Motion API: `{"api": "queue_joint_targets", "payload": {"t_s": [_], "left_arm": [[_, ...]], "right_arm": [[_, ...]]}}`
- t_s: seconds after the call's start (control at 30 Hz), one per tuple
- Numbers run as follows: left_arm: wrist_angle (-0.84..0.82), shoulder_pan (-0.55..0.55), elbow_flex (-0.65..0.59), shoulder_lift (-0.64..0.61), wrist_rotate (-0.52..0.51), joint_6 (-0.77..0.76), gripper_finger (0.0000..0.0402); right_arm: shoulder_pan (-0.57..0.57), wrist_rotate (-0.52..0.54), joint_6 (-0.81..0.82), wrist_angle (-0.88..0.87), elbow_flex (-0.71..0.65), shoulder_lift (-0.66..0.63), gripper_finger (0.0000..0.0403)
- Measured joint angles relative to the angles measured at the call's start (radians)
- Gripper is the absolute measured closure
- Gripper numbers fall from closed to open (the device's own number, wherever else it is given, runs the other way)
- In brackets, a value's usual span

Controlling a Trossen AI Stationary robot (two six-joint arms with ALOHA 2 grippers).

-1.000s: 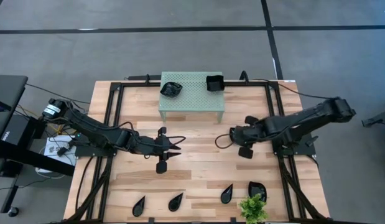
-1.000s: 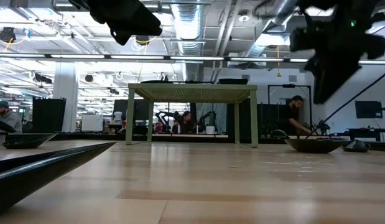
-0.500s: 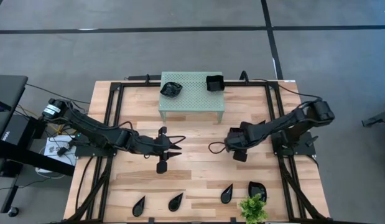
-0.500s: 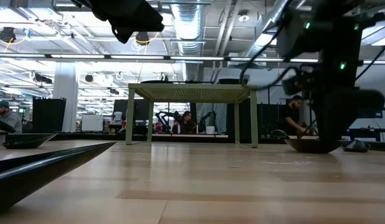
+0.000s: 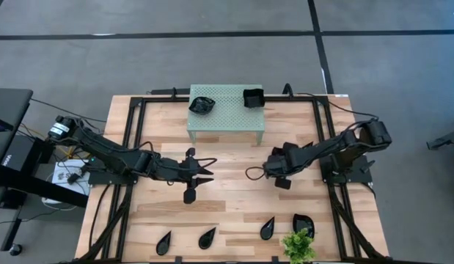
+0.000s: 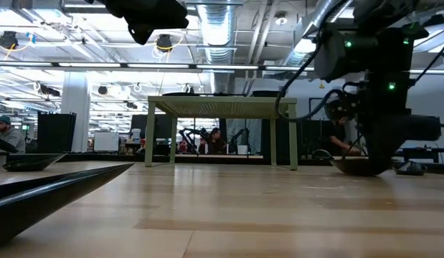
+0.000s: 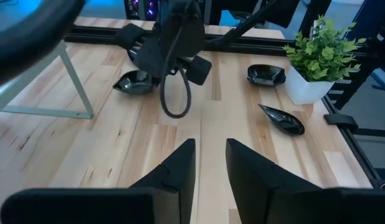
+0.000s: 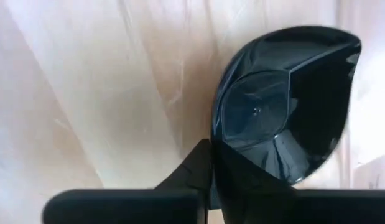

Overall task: Pick & Place Mini shaped plates
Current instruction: Stack the leaf-shaped plate on top of the other leaf-shaped plates on the shelf

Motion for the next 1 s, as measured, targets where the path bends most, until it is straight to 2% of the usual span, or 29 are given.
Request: {"api": "queue_joint_targets", "payload": {"t_s": [0.1, 0.2, 0.33, 0.43, 0.6, 0.7, 0.83, 1.0], "left_arm": [[0.001, 0.0, 0.0, 0.0, 0.0, 0.0, 0.0312], [0.001, 0.0, 0.0, 0.0, 0.011, 0.002, 0.0312], [0.01, 0.0, 0.0, 0.008, 0.106, 0.117, 0.0311], [0.026, -0.003, -0.001, 0.021, 0.117, 0.189, 0.0311], [0.066, -0.001, -0.001, 0.039, 0.116, 0.241, 0.0301], [0.126, -0.002, -0.001, 0.065, 0.173, 0.243, 0.0282], [0.189, -0.002, -0.001, 0.126, 0.228, 0.239, 0.0254], [0.264, 0.018, -0.001, 0.213, 0.185, 0.24, 0.0242]], "right_arm": [[0.014, -0.032, -0.004, 0.001, 0.004, -0.031, 0.0384], [0.042, -0.093, -0.012, 0.001, 0.034, -0.067, 0.0394], [0.104, -0.116, -0.095, 0.055, 0.085, -0.113, 0.0397], [0.145, -0.117, -0.231, 0.193, 0.105, -0.139, 0.0396], [0.193, -0.117, -0.617, 0.473, 0.106, -0.127, 0.0398], [0.196, -0.117, -0.788, 0.599, 0.106, -0.086, 0.0396], [0.18, -0.116, -0.928, 0.684, 0.106, -0.038, 0.0401], [0.162, -0.118, -0.964, 0.774, 0.106, 0.007, 0.0399]]}}
